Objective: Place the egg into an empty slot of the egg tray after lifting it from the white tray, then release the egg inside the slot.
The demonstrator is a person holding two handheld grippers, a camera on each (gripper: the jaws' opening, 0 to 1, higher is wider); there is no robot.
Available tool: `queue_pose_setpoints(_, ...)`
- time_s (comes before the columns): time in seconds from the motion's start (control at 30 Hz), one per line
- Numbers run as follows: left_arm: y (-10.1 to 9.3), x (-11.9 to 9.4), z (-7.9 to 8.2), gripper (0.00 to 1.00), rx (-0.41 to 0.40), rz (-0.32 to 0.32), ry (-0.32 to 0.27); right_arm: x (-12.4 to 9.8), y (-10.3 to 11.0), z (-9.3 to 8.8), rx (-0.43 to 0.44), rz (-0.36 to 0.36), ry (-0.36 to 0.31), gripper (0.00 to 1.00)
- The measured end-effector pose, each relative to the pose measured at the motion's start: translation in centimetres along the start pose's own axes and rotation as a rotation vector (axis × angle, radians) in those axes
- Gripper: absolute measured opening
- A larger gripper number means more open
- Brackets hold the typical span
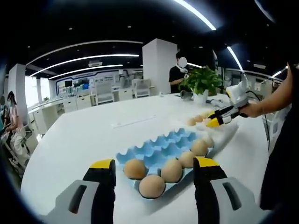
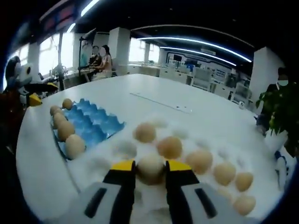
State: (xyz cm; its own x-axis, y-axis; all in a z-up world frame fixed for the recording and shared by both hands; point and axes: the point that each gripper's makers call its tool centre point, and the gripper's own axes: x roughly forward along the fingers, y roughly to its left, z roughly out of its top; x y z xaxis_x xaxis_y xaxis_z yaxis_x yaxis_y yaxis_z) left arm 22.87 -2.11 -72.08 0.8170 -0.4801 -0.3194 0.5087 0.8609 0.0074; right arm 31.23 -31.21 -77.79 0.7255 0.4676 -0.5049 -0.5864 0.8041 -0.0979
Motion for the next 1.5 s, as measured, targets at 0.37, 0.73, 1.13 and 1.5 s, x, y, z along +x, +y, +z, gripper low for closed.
queue_pose_setpoints(0.37, 0.0, 0.1, 0.2, 0.66, -0.013, 0.002, -0.010, -0.3, 0.1, 0.3, -0.011, 0.019, -0.036, 0.24)
queue_pose_setpoints(0.73, 0.0, 0.2, 0.2, 0.67, -0.011, 0.002, -0.007, -2.0, 0.5, 4.1, 0.047, 0.023, -0.134, 0.24)
queue_pose_setpoints(1.13, 0.1, 0.1, 0.4, 0.66, -0.006, -0.004, -0.009, -0.4, 5.4, 7.2, 0.031, 0.149, -0.189, 0.24)
queue_pose_setpoints(1.5, 0.6, 0.0, 0.5, 0.68, -0.011, 0.009, -0.022, 1.1, 9.0, 8.7, 0.017, 0.244, -0.208, 0.24)
